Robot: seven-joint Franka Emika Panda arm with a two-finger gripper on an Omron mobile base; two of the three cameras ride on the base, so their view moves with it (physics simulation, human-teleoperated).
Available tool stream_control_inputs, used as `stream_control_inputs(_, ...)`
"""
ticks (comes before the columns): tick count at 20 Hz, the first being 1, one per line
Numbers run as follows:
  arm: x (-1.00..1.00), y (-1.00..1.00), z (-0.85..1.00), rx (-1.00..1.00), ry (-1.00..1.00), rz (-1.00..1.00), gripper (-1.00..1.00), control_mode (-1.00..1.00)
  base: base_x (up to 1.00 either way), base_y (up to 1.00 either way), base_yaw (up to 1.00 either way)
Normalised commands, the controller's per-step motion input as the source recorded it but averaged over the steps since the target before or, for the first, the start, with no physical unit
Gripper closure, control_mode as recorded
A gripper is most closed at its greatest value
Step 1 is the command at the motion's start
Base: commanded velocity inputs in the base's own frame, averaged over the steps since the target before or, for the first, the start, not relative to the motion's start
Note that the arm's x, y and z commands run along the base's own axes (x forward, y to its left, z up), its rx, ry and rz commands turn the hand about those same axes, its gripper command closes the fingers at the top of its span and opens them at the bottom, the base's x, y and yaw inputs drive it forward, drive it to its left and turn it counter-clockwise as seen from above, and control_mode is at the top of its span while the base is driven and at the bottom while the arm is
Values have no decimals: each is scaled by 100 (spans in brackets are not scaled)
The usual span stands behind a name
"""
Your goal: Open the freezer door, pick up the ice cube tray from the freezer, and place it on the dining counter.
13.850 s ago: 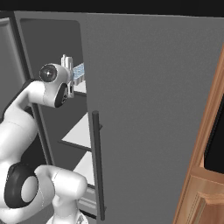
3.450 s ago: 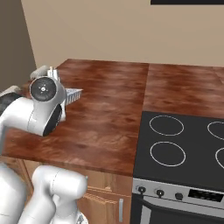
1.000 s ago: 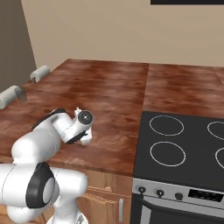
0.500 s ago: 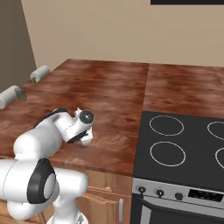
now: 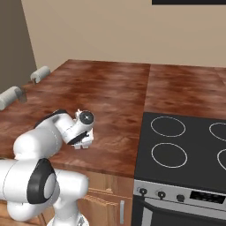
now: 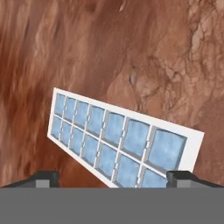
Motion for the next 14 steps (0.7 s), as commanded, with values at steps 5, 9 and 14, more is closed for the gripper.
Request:
stream_control_inputs(5,0,-4,1,-8,3,0,-100,-100,0,0,0)
stream_control_inputs(9,0,-15,0,-9,1,0,-100,-100,0,0,0)
stream_control_inputs(14,-8,-23,18,-3,5,0,-100,-100,0,0,0)
